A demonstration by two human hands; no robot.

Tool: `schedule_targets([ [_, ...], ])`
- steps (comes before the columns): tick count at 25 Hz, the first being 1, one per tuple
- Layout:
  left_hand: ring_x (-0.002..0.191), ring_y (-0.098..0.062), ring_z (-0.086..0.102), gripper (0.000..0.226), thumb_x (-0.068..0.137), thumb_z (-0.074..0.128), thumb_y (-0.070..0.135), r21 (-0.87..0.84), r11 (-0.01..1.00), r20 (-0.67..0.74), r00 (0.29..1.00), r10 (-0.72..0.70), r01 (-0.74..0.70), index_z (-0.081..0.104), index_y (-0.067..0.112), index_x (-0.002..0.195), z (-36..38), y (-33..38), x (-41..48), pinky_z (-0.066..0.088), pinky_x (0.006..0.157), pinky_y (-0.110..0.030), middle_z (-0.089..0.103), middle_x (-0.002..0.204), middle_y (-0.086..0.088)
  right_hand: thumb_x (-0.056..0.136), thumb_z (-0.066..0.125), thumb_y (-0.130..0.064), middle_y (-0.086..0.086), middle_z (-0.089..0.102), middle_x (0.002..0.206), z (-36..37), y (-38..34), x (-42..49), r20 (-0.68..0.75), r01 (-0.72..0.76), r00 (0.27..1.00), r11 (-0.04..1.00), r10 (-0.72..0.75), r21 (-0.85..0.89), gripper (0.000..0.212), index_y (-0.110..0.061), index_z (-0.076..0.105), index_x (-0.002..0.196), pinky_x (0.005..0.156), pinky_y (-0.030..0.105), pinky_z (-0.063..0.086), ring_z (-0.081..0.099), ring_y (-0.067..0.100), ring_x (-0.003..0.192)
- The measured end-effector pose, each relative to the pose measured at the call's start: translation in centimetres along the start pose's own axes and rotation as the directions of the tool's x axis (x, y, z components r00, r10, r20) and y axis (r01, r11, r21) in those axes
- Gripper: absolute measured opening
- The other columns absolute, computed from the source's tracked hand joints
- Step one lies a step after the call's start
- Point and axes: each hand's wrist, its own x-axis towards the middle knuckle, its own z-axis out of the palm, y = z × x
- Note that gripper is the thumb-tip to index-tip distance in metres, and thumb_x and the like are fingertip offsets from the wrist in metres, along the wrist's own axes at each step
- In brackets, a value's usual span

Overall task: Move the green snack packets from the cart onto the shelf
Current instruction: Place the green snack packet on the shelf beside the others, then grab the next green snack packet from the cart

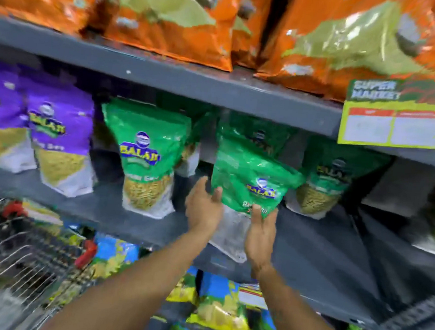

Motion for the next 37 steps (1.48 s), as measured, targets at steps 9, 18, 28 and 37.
schedule_targets([
  [9, 0.121, -0.028, 0.052, 0.053, 0.094, 0.026, 0.050, -0.552, 0.766, 0.137, 0.942, -0.308, 0.330, 0.062, 0.013, 0.107, -0.5, -2.5, 3.2, 0.040, 0.103, -0.040, 0.061, 0.121, -0.013, 0.081, 0.028, -0.058, 0.008, 0.053, 0.097, 1.2, 2.4, -0.2, -0.434, -0.101, 0.897, 0.995, 0.083, -0.019, 0.061, -0.005, 0.053, 0.101, 0.089, 0.036, 0.039, 0.049, 0.022, 0.096],
  [18, 0.112, -0.011, 0.051, 0.033, 0.092, 0.034, 0.050, -0.366, 0.889, 0.468, 0.880, -0.080, 0.276, 0.050, 0.033, 0.115, 1.4, -3.0, 1.0, 0.036, 0.090, -0.028, 0.056, 0.119, 0.010, 0.095, 0.022, -0.044, -0.007, 0.043, 0.109, 1.6, 2.4, 0.6, -0.175, -0.337, 0.930, 0.940, 0.323, -0.051, 0.026, -0.044, 0.045, 0.084, 0.102, 0.031, 0.028, 0.039, 0.013, 0.110],
  [28, 0.050, -0.008, 0.056, 0.034, 0.093, 0.039, 0.031, -0.485, 0.866, -0.263, 0.923, -0.280, 0.124, 0.054, 0.026, 0.063, -17.2, -16.0, 2.2, 0.047, 0.064, -0.034, 0.061, 0.050, 0.008, 0.091, 0.038, -0.036, -0.004, 0.046, 0.075, 19.4, 0.0, -13.9, -0.017, -0.268, 0.963, 0.963, 0.268, -0.032, 0.024, -0.028, 0.042, 0.069, 0.082, 0.039, 0.038, 0.040, 0.015, 0.078],
  [37, 0.120, -0.037, 0.050, 0.044, 0.091, 0.042, 0.026, -0.662, 0.155, -0.285, -0.055, -0.957, 0.734, 0.047, -0.002, 0.125, -39.8, -45.9, -6.9, 0.042, 0.097, -0.041, 0.050, 0.133, -0.024, 0.086, 0.051, -0.018, 0.022, 0.063, 0.105, 45.7, 11.5, -37.8, 0.809, 0.184, 0.061, 0.790, 0.585, -0.585, 0.010, -0.019, 0.054, 0.076, 0.084, 0.038, 0.044, 0.057, 0.037, 0.105],
])
